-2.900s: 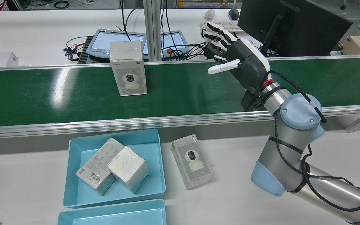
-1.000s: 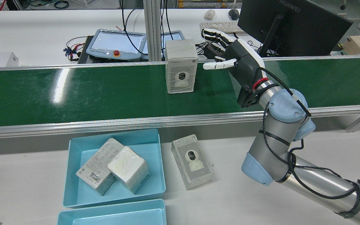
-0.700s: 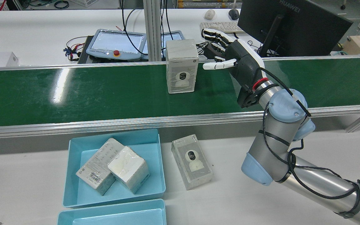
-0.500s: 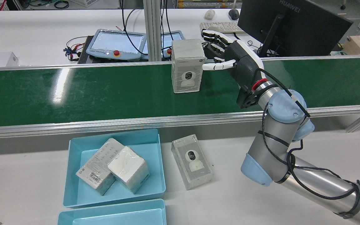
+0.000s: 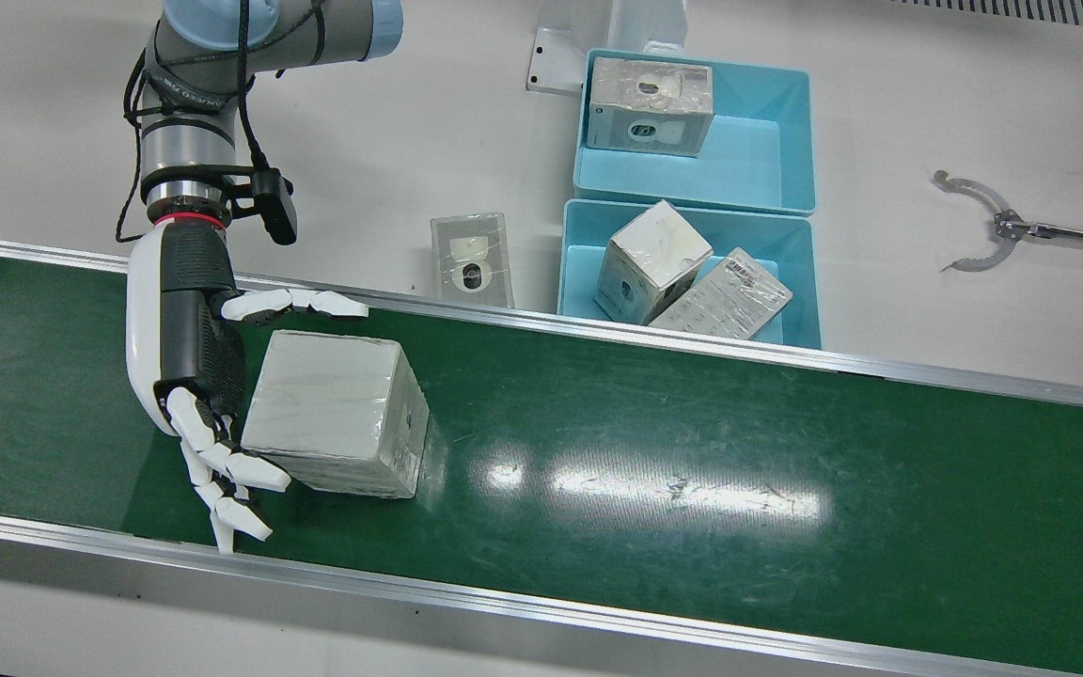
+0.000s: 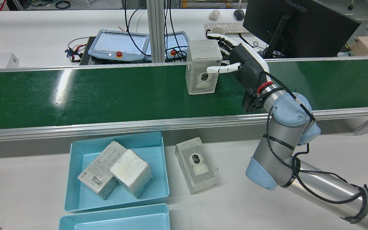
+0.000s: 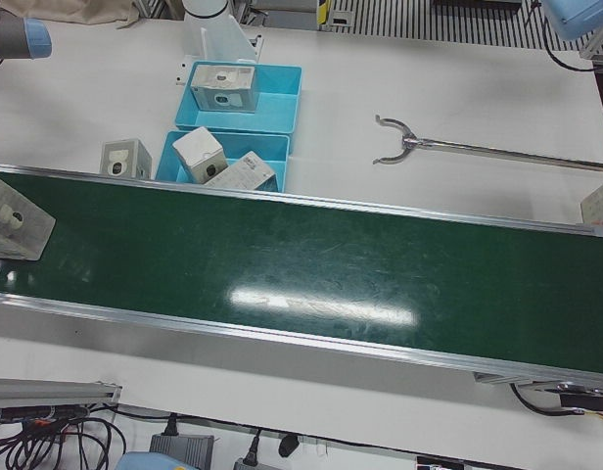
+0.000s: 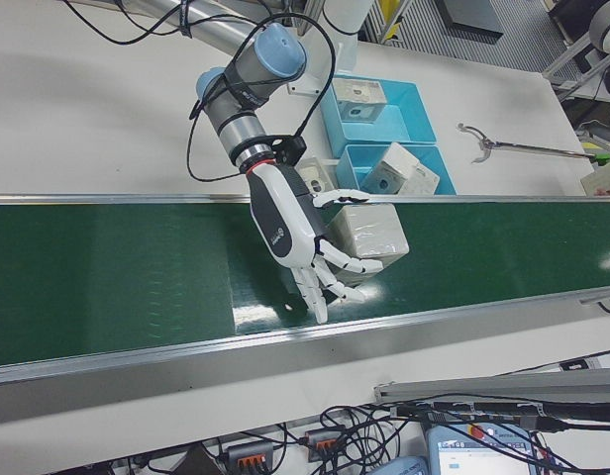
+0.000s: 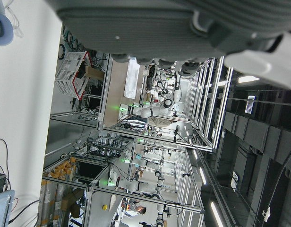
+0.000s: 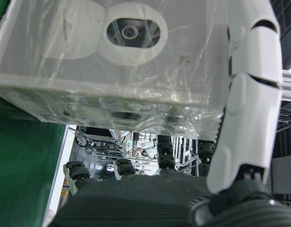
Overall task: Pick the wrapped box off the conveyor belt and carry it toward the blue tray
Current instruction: 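Close the right hand on the wrapped box and lift it off the belt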
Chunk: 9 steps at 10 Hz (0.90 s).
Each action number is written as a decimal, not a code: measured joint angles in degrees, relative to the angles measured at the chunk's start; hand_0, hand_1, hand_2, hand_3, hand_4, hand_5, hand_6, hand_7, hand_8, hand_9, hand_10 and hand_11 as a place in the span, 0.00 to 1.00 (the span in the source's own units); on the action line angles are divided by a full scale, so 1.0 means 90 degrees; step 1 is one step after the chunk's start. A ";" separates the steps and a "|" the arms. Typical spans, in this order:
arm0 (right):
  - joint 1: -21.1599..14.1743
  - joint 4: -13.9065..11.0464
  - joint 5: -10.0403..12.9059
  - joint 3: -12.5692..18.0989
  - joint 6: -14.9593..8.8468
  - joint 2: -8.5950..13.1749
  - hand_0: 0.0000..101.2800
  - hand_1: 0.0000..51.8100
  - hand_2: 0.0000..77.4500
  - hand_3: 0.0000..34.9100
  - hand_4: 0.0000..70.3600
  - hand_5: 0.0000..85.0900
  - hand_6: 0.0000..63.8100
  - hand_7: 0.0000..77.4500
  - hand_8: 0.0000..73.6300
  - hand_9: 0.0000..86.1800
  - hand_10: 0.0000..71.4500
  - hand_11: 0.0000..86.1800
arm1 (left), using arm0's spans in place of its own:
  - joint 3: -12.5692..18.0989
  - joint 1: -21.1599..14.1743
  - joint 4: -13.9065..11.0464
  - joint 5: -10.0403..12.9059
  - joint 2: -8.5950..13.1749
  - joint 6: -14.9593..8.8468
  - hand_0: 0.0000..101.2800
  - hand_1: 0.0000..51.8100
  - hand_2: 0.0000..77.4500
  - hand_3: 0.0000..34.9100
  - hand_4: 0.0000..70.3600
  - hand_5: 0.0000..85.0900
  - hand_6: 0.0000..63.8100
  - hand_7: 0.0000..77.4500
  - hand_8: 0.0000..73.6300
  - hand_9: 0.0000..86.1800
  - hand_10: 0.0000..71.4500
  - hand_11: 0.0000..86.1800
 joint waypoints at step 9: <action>-0.0029 0.0178 0.0023 0.0298 0.0068 0.0071 0.39 0.05 0.37 0.41 0.46 0.46 0.51 0.65 0.50 0.63 0.39 0.46 | 0.0000 0.0000 0.0000 0.0000 0.0000 0.0000 0.00 0.00 0.01 0.00 0.00 0.01 0.00 0.01 0.01 0.00 0.01 0.00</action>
